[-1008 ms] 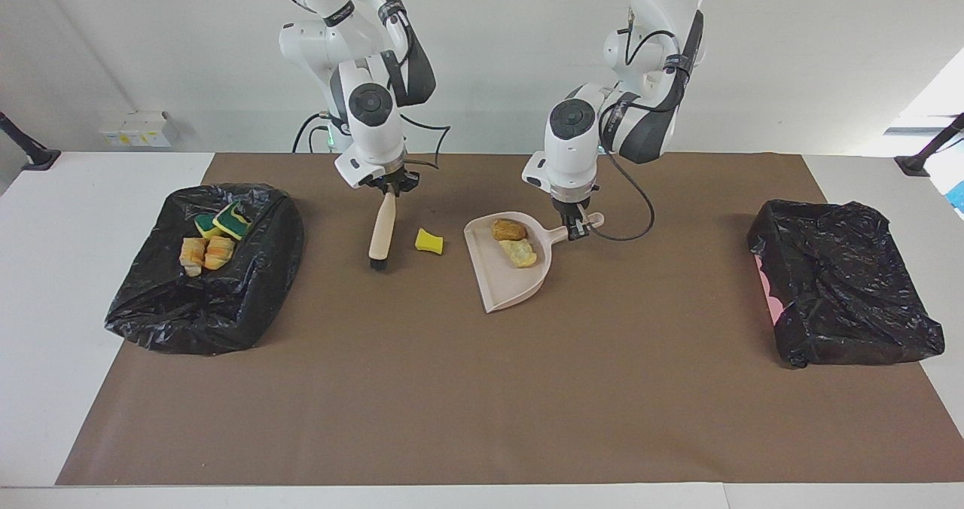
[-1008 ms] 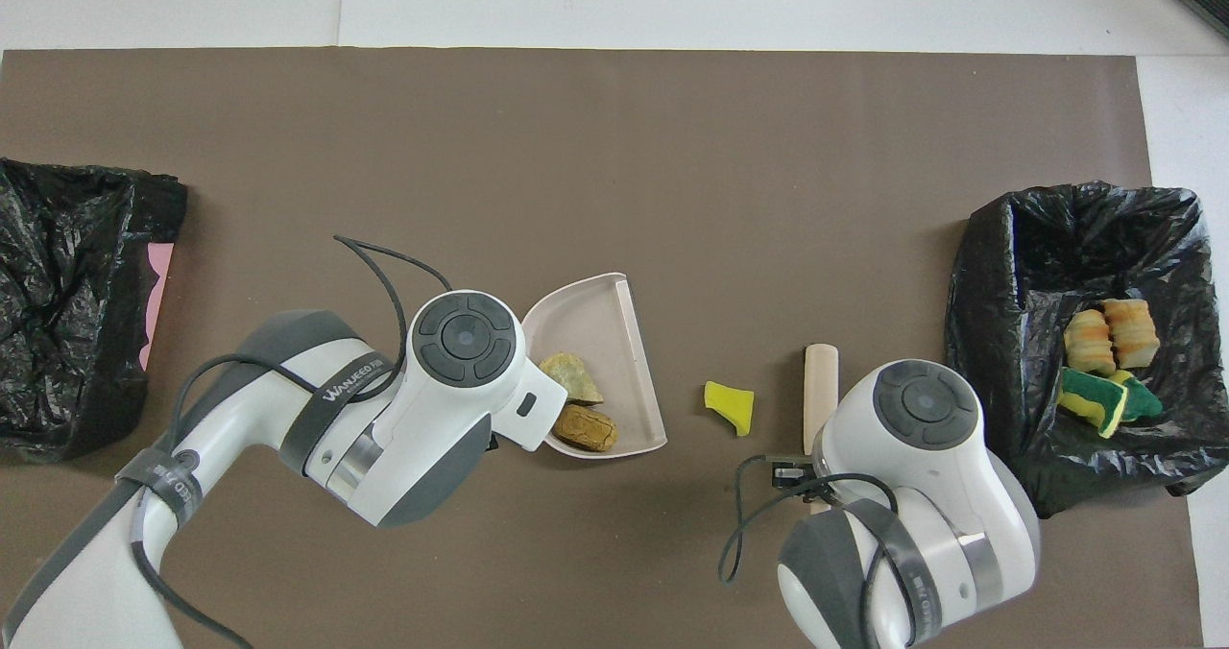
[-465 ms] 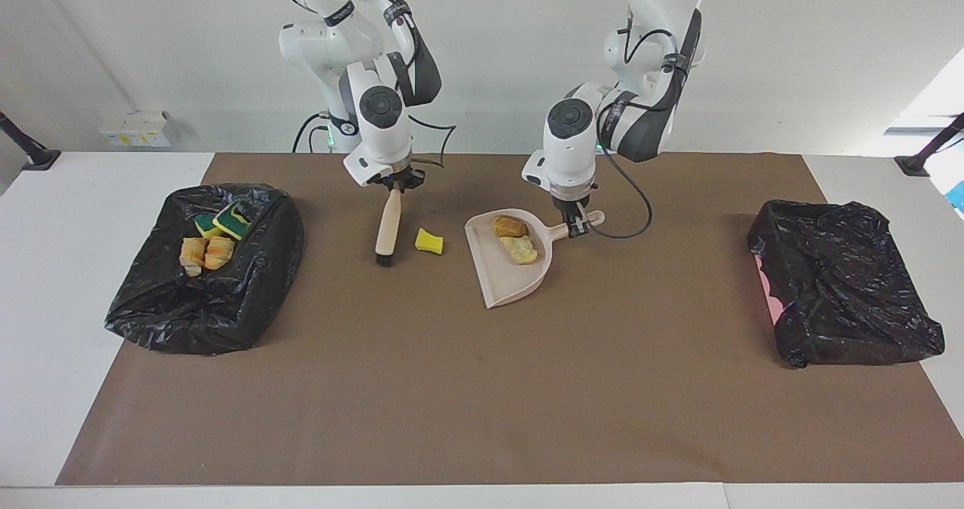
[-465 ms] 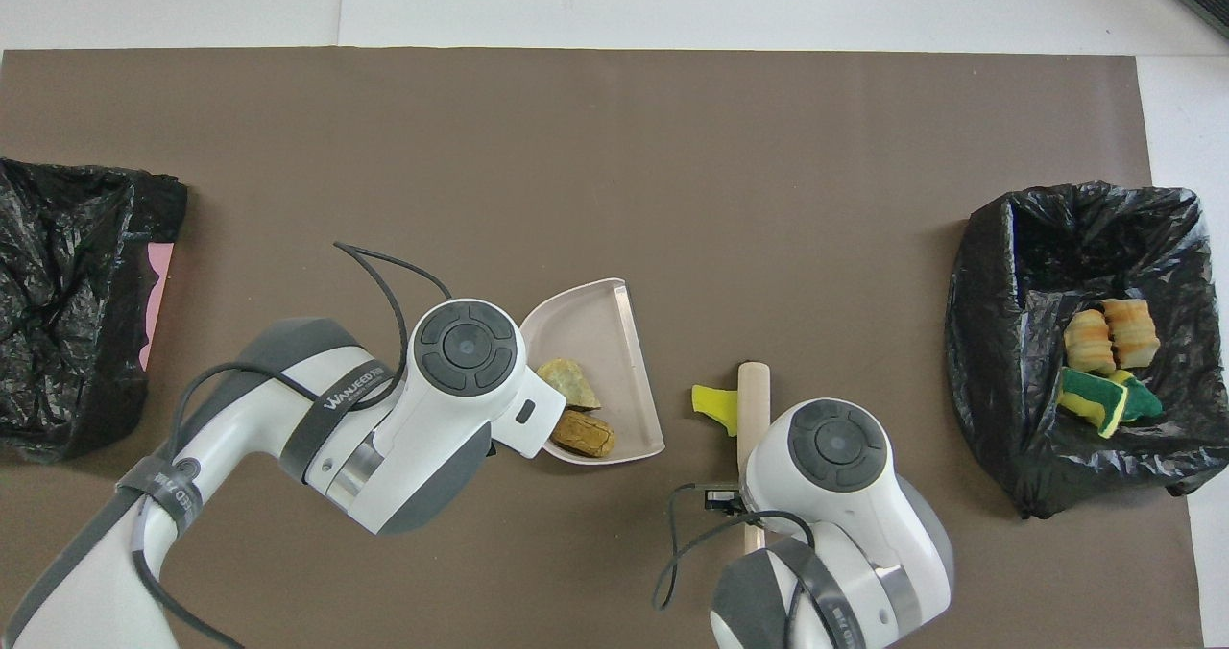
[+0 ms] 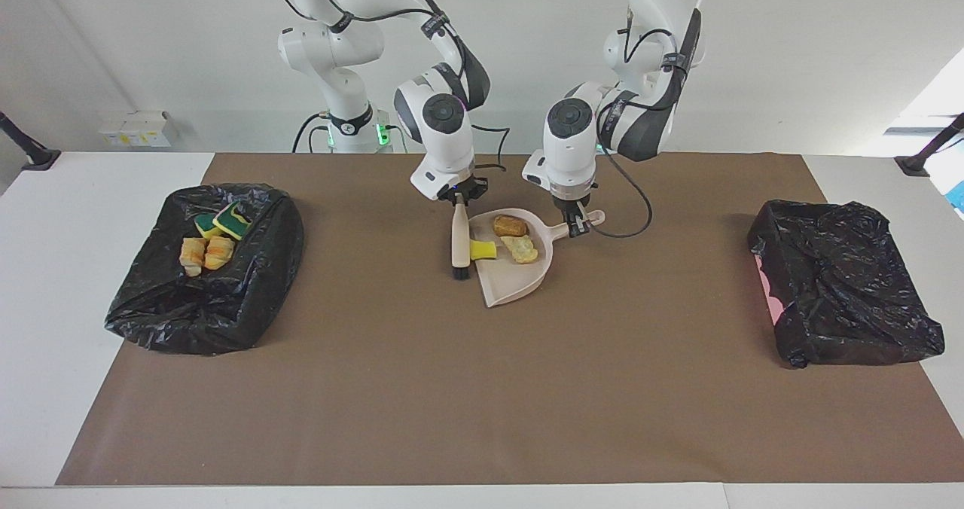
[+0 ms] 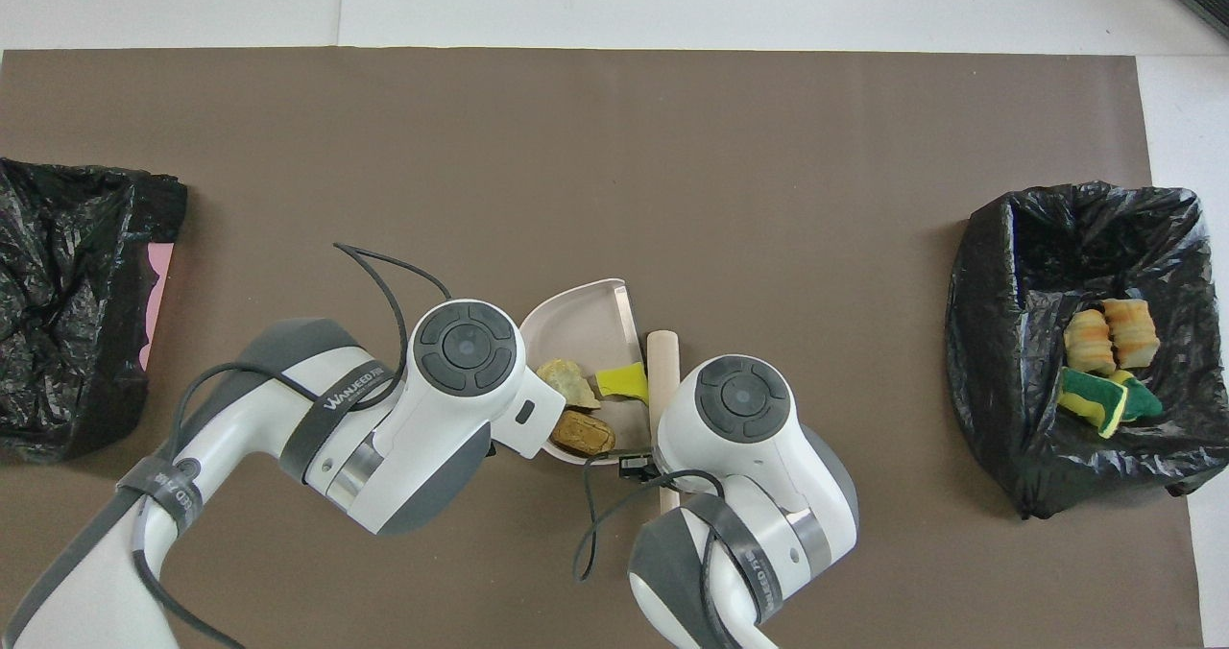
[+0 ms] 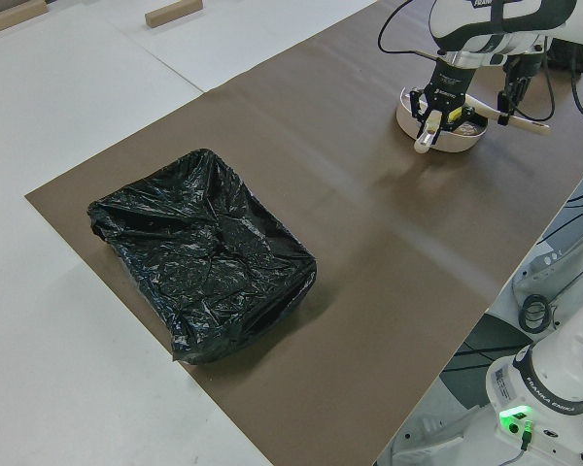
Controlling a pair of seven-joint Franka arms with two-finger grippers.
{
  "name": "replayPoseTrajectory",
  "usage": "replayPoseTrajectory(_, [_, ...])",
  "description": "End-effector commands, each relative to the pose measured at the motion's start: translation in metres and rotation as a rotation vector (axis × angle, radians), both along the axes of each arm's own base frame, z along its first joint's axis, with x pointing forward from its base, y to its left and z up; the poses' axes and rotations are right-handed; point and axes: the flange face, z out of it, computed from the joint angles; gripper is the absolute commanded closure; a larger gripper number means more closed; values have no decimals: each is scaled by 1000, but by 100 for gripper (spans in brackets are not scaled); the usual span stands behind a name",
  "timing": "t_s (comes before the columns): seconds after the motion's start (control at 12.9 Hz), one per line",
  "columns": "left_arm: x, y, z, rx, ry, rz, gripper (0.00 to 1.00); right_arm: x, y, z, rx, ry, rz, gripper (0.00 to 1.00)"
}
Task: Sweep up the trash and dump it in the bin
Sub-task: 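Sweep the yellow sponge piece into the dustpan with the right gripper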
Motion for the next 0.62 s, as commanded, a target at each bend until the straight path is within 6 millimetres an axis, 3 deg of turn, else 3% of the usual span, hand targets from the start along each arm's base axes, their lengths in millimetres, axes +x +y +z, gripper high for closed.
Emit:
replayPoseTrajectory(0.0, [-6,7,0,2,-11,-21,100,8,5,-4,31,33,10,100])
replayPoseTrajectory(0.16, [-1,9,1,-6,-9,-42,100,11,-7,1,7,53,13,100])
replayPoseTrajectory(0.39, [6,14,2,-20,-1,-59,100,19,-40,26,-54,47,62,100])
replayPoseTrajectory(0.54, [20,26,11,-31,-10,-71,100,17,-49,43,-57,46,104,100])
